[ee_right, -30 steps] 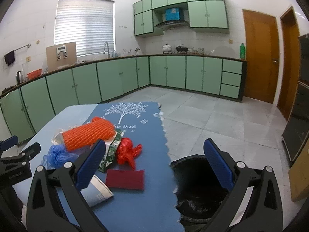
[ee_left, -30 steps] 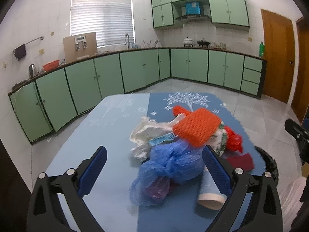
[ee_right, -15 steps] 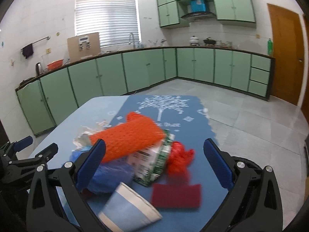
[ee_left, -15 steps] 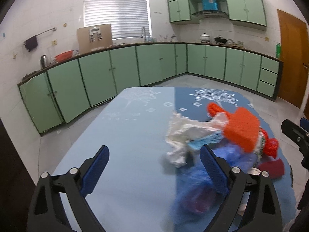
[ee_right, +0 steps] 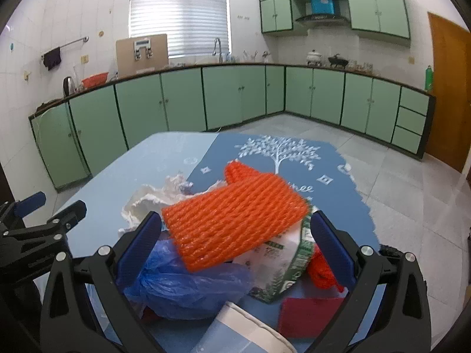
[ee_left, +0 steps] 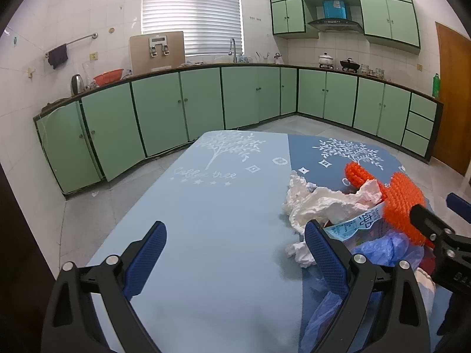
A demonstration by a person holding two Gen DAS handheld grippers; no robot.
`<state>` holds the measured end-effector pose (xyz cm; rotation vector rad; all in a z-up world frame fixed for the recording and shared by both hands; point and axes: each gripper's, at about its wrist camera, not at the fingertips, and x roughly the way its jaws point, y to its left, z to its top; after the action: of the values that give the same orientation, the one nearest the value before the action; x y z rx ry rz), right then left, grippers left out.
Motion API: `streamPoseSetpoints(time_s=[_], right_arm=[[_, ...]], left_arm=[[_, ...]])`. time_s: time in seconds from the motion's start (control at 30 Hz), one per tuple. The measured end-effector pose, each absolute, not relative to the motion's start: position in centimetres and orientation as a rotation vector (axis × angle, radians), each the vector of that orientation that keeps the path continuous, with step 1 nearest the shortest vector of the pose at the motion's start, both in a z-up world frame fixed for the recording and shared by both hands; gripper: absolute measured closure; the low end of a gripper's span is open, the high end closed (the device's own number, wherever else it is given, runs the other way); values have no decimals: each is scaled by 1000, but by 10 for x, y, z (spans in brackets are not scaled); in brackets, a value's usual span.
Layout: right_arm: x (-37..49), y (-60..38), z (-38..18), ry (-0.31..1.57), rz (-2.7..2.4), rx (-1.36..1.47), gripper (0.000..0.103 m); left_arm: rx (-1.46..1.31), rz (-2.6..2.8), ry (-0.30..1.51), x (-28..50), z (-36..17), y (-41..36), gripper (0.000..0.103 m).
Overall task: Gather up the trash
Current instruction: 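Grasp the orange foam net with the right tool while the left tool reaches the blue plastic bag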
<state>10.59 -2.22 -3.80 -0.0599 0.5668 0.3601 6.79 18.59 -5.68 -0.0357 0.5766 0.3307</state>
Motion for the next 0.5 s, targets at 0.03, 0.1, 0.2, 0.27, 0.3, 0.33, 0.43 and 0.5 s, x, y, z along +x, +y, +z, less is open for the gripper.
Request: streamPoseSetpoints(time_s=[0.03, 0.1, 0.2, 0.27, 0.3, 0.33, 0.43, 0.5], right_arm=[[106, -21, -39, 578, 369, -64, 12], [107, -18, -42, 597, 389, -79, 28], [108, -18, -46, 636, 428, -68, 41], [108, -18, -48, 662, 473, -56, 51], [108, -18, -49, 667, 486, -55, 58], [107, -18, -49, 670, 505, -53, 62], [102, -19, -48, 661, 529, -65, 81], [100, -20, -48, 661, 545, -57, 92]], left_arm=[[-38, 332, 576, 68, -57, 187, 10], [-46, 333, 579, 66, -58, 189, 10], [-49, 329, 581, 65, -58, 190, 10], [-47, 325, 580, 64, -58, 188, 10], [-48, 322, 579, 64, -57, 187, 10], [-49, 318, 579, 64, -57, 186, 10], [-43, 304, 579, 62, -56, 178, 10], [-40, 292, 583, 61, -56, 174, 10]])
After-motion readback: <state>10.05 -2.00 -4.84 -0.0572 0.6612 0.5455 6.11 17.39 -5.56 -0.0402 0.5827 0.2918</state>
